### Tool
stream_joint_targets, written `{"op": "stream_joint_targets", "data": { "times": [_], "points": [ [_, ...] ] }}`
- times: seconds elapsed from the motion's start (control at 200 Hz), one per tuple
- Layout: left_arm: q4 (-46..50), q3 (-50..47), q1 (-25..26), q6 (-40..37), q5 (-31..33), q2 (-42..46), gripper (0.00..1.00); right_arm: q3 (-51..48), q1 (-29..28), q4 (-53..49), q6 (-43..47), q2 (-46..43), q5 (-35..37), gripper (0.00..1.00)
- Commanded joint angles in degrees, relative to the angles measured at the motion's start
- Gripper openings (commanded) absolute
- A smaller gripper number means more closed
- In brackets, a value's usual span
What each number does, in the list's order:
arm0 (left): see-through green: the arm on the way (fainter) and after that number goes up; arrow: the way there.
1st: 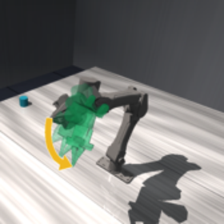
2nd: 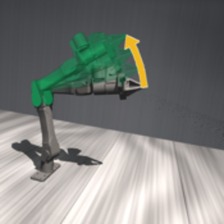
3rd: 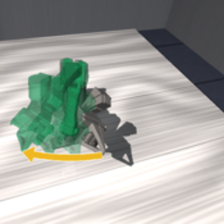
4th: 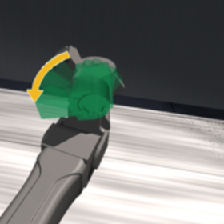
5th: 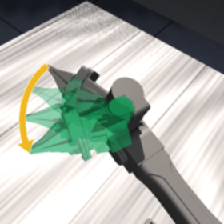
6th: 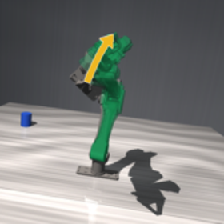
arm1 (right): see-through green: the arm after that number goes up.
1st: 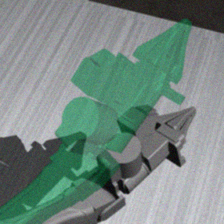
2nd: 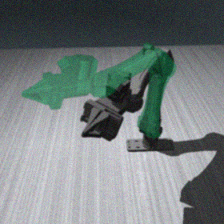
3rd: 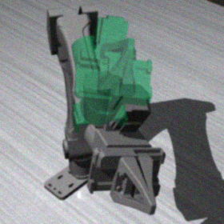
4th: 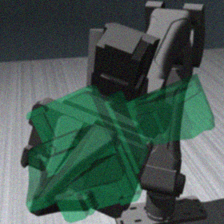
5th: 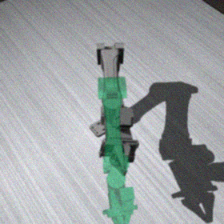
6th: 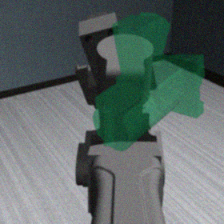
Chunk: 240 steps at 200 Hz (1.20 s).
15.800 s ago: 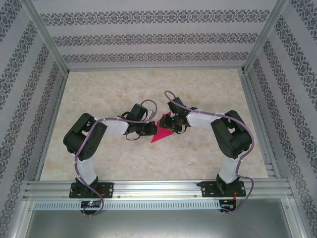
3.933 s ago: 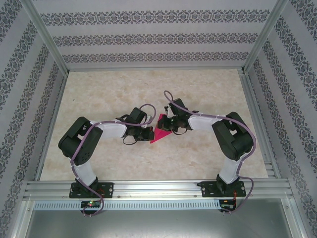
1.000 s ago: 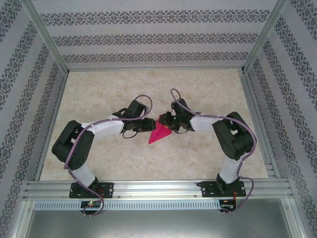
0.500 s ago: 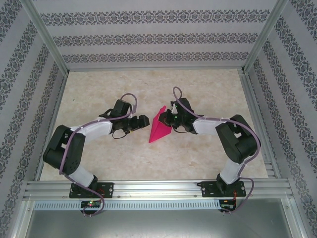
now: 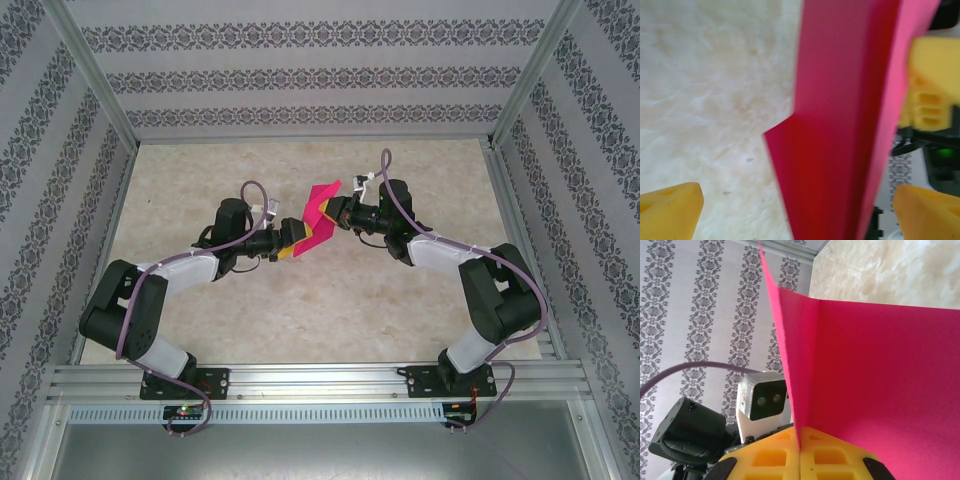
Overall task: Fold a paper plane with a square sheet of paper (pick it up from the middle)
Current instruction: Turn over the paper at the center of the table.
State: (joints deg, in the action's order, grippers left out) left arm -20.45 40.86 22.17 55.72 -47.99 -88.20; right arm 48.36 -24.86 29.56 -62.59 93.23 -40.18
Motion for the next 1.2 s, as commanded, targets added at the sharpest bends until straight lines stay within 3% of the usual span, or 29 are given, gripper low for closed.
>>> {"op": "stream_joint_targets", "data": {
  "times": [0.0, 0.345, 0.485, 0.575, 0.714, 0.819, 0.954, 1.194],
  "points": [
    [-12.8, -0.3, -0.5, 4.9, -3.9, -0.2, 0.91, 0.9, -0.1, 3.0, -1.5, -1.1, -3.1, 0.07],
    [-15.9, 0.5, -0.2, 6.8, -3.5, -2.1, 0.52, 0.8, -0.8, 3.6, -2.3, 0.2, -5.1, 0.08],
    [-15.6, 0.7, -0.2, 6.4, -2.9, -2.0, 0.24, 0.8, -0.6, 1.4, -0.8, 0.2, -4.8, 0.11],
    [-11.1, 1.2, -0.2, 3.8, -2.0, -1.5, 0.13, 0.9, 0.1, -5.1, 3.0, -1.3, -2.9, 0.26],
    [9.1, 4.6, -0.2, -8.6, 2.7, 1.4, 0.05, 1.8, 1.8, -23.5, 13.3, -7.1, 7.4, 0.46],
    [29.1, 10.5, 0.3, -20.0, 12.0, 4.3, 0.05, 2.8, 2.2, -36.2, 19.6, -11.4, 18.0, 0.60],
    [51.6, 20.1, 3.9, -31.0, 32.5, 5.1, 0.07, 1.6, 2.3, -42.7, 22.9, -15.9, 28.2, 0.74],
    [71.0, 33.7, 14.0, -35.3, 66.3, -3.9, 0.08, -1.7, 2.3, -45.9, 22.4, -20.2, 37.3, 0.80]
  ]
}}
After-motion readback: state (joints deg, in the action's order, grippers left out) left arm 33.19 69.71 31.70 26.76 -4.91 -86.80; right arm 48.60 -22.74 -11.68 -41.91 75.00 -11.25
